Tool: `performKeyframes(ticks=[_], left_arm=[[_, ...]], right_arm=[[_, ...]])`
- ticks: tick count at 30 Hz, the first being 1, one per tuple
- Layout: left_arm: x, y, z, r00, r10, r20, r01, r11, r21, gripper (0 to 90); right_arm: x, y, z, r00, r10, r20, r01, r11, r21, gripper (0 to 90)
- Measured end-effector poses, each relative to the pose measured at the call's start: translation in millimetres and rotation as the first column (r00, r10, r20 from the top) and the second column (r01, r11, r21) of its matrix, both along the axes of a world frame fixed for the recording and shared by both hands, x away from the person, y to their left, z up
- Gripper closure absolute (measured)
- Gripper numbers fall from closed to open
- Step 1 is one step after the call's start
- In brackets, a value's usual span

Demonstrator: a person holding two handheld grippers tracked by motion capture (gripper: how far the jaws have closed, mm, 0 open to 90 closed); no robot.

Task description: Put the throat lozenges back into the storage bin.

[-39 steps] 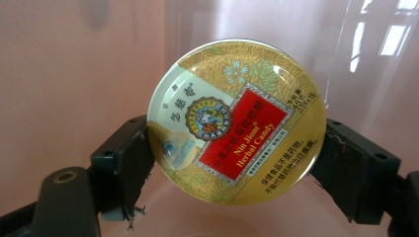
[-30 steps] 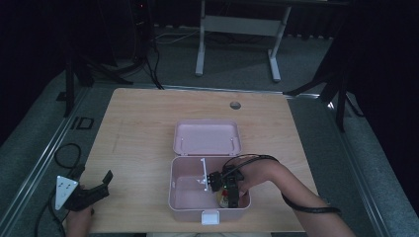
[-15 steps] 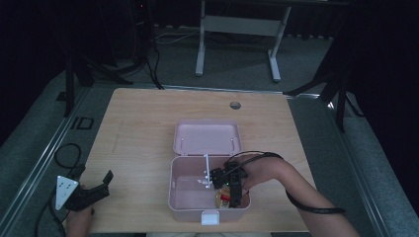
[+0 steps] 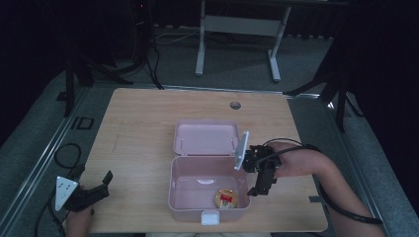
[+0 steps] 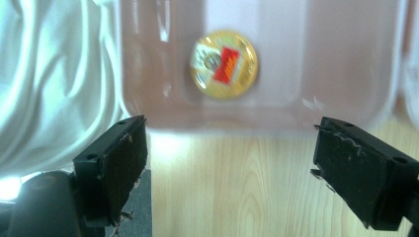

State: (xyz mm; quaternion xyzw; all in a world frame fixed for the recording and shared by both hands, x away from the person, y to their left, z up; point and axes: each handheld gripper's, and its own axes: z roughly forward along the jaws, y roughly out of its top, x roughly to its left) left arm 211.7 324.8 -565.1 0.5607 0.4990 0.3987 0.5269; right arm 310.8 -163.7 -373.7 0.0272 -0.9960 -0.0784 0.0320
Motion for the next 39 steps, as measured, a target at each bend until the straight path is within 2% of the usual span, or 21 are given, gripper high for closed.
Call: performKeyframes(ticks=[3,7,8,11,12,14,15,16,17,20,24,27,30,32,33,34,35,36,37,38,39], left_arm=[[-0.2,-0.3,-0.1,1.0000,0.001,0.003,-0.001,1.0000,0.000,0.3],[-0.4,-0.3,-0.1,1.0000,0.001,0.002,-0.001,1.0000,0.002,0.3],[-0.4,-0.3,-0.1,1.0000,0.001,0.002,-0.001,1.0000,0.002,0.3],[-0.4,-0.3,-0.1,1.0000,0.001,0.001,-0.001,1.0000,0.001,0.3],[-0.3,-0.3,-0.1,1.0000,0.000,0.000,0.000,1.0000,0.002,0.3],[-0.3,-0.4,-0.1,1.0000,-0.001,0.000,0.001,1.0000,0.003,0.3],[-0.3,-0.4,-0.1,1.0000,-0.001,0.000,0.001,1.0000,0.003,0.3],[-0.4,-0.4,-0.1,1.0000,0.001,0.001,-0.001,1.0000,0.002,0.3],[-0.4,-0.4,-0.1,1.0000,0.000,0.001,0.000,1.0000,0.002,0.3],[-0.3,-0.3,-0.1,1.0000,0.001,0.000,-0.001,1.0000,0.001,0.3],[-0.3,-0.3,0.0,1.0000,0.002,-0.001,-0.002,1.0000,0.001,0.3],[-0.4,-0.3,-0.1,1.0000,0.002,0.001,-0.002,1.0000,0.000,0.3],[-0.4,-0.2,-0.1,1.0000,0.001,0.001,-0.001,1.0000,0.001,0.3],[-0.4,-0.2,-0.1,1.0000,0.001,0.001,-0.001,1.0000,0.000,0.3],[-0.4,-0.2,-0.1,1.0000,0.001,0.001,-0.001,1.0000,0.000,0.3],[-0.4,-0.1,-0.1,1.0000,0.001,0.000,-0.001,1.0000,0.000,0.3],[-0.4,-0.1,-0.1,1.0000,0.000,0.001,0.000,1.0000,-0.001,0.3],[-0.4,-0.1,-0.1,1.0000,0.000,0.000,0.000,1.0000,-0.001,0.3],[-0.4,-0.1,-0.1,1.0000,0.000,0.000,0.000,1.0000,-0.001,0.3],[-0.3,-0.1,-0.1,1.0000,0.000,0.001,0.000,1.0000,-0.001,0.3],[-0.4,-0.1,-0.1,1.0000,0.000,0.001,0.000,1.0000,0.000,0.3]], right_arm=[[4.6,-19.8,-8.4,0.9992,-0.034,0.020,0.034,0.999,0.018,13.1],[9.9,-40.5,-23.2,0.9960,-0.089,0.004,0.089,0.995,0.038,12.6],[9.9,-40.5,-23.2,0.9960,-0.089,0.004,0.089,0.995,0.038,12.6],[17.0,-62.8,-45.1,0.9870,-0.160,-0.015,0.161,0.983,0.091,12.6],[17.0,-62.8,-45.1,0.9870,-0.160,-0.015,0.161,0.983,0.091,12.6],[20.8,-71.9,-57.0,0.9815,-0.191,-0.011,0.191,0.975,0.116,12.6],[20.8,-71.9,-57.0,0.9815,-0.191,-0.011,0.191,0.975,0.116,12.6],[22.8,-76.3,-63.0,0.9774,-0.211,-0.010,0.211,0.969,0.130,12.6],[28.1,-85.9,-77.2,0.9666,-0.256,-0.006,0.253,0.952,0.172,12.7],[34.9,-96.9,-97.0,0.9474,-0.319,0.026,0.304,0.924,0.233,12.7],[41.4,-109.2,-123.3,0.9113,-0.407,0.061,0.370,0.875,0.312,12.7],[43.2,-118.6,-137.8,0.8712,-0.482,0.094,0.411,0.821,0.397,12.7],[45.2,-129.1,-148.9,0.8161,-0.568,0.105,0.456,0.745,0.487,12.4],[46.4,-135.8,-154.9,0.7693,-0.624,0.138,0.479,0.707,0.520,12.3],[46.4,-135.8,-154.9,0.7693,-0.624,0.138,0.479,0.707,0.520,12.3],[47.7,-145.4,-159.2,0.7068,-0.690,0.156,0.507,0.648,0.569,11.9],[47.6,-149.0,-160.5,0.6750,-0.718,0.170,0.515,0.623,0.589,11.9],[47.8,-152.7,-161.8,0.6477,-0.741,0.176,0.522,0.600,0.606,11.9],[47.5,-155.9,-163.5,0.6092,-0.771,0.184,0.533,0.570,0.625,11.9],[47.5,-155.9,-163.5,0.6092,-0.771,0.184,0.533,0.570,0.625,11.9],[47.2,-158.9,-165.6,0.5782,-0.795,0.183,0.544,0.543,0.640,11.8]])
